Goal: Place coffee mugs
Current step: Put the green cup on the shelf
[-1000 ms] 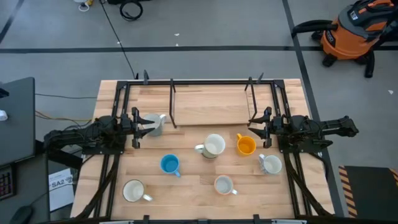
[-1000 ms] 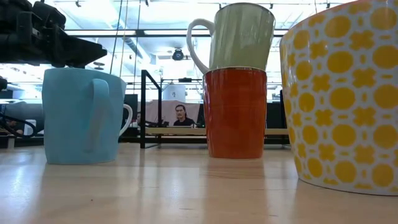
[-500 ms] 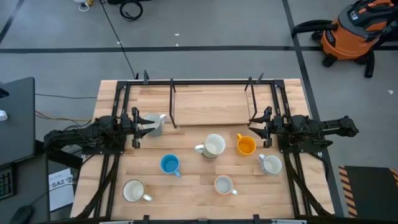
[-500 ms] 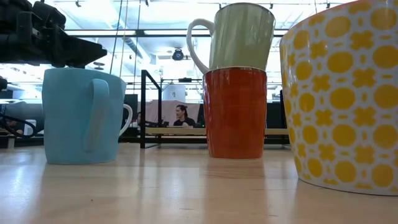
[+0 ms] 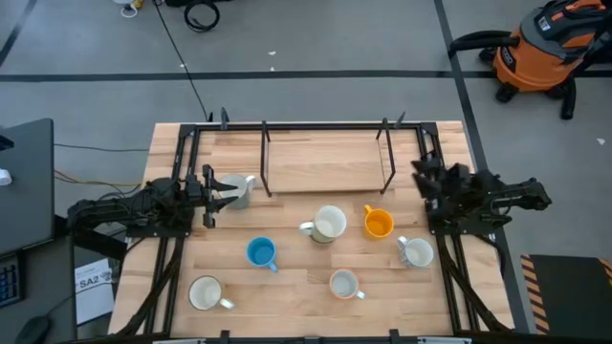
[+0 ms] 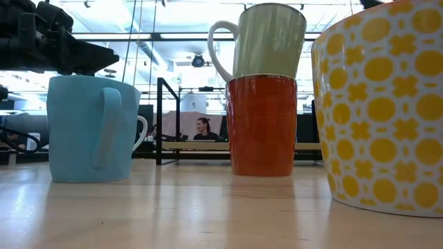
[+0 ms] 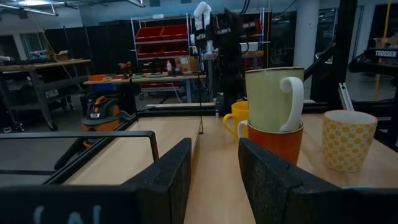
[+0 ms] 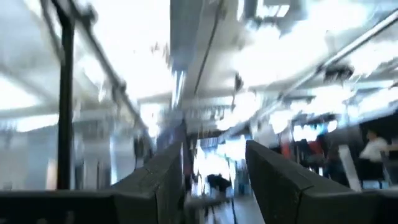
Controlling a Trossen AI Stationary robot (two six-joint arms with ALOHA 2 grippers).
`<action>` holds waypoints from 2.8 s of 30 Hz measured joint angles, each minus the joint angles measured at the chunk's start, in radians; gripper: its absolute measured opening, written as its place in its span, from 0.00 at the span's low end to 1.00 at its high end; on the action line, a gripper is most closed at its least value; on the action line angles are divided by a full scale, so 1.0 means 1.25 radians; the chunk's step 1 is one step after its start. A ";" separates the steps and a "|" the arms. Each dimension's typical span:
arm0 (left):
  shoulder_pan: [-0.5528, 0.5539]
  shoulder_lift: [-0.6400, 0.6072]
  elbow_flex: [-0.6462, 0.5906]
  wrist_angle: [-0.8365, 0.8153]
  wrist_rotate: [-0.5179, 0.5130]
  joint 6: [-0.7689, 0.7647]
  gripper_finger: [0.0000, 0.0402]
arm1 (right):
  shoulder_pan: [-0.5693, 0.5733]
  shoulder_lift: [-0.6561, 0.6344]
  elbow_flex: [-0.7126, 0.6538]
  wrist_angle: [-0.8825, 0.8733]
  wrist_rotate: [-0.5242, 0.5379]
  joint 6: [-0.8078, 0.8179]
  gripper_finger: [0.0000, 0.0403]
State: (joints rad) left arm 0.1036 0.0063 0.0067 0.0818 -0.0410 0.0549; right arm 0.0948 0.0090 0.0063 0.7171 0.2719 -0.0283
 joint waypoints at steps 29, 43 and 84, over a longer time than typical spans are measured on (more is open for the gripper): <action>0.000 0.000 0.000 0.000 -0.028 0.000 0.35 | 0.000 0.488 0.524 -0.316 0.167 -0.065 0.45; 0.000 0.000 0.000 0.000 -0.032 0.000 0.35 | 0.000 0.796 0.802 -0.560 0.035 -0.084 0.45; 0.000 0.000 0.000 0.000 -0.032 0.000 0.35 | -0.042 1.234 1.116 -1.059 -0.362 -0.091 0.45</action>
State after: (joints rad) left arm 0.1036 0.0063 0.0065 0.0814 -0.0814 0.0551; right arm 0.0427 1.5517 1.4017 -0.6067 -0.1802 -0.1421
